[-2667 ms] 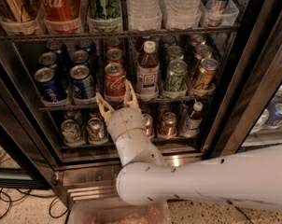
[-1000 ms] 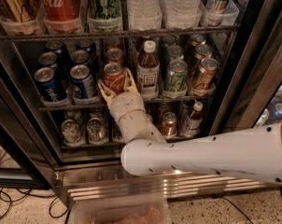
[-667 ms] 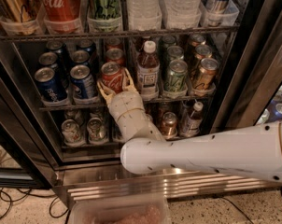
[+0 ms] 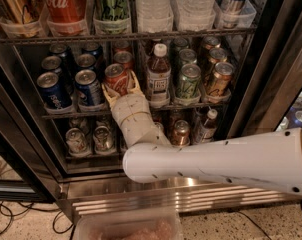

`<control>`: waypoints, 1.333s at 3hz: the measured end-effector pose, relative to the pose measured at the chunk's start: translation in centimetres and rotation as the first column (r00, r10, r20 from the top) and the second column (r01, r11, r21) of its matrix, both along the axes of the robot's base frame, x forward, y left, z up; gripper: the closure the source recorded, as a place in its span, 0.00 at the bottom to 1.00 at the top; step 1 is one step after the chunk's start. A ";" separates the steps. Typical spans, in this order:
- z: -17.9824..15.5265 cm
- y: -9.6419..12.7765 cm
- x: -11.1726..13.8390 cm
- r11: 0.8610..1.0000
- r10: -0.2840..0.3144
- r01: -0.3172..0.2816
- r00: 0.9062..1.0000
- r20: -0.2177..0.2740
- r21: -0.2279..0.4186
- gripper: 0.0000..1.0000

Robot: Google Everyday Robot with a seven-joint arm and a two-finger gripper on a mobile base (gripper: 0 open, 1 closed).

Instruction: Pick coke can from middle shelf of fridge

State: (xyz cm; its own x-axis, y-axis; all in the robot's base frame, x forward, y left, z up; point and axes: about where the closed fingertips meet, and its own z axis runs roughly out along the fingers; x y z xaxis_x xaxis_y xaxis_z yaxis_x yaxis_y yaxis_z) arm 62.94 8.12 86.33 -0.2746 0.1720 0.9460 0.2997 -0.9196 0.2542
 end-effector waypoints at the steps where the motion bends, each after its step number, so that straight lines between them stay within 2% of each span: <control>1: 1.1 0.2 -0.3 1.000 -0.002 0.002 1.000 -0.008 0.003 1.00; 4: 4.3 0.2 -3.0 1.000 -0.003 0.003 1.000 -0.012 0.005 1.00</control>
Offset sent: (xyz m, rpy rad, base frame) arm -0.0171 0.0000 0.0327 -0.0102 0.0087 -0.0089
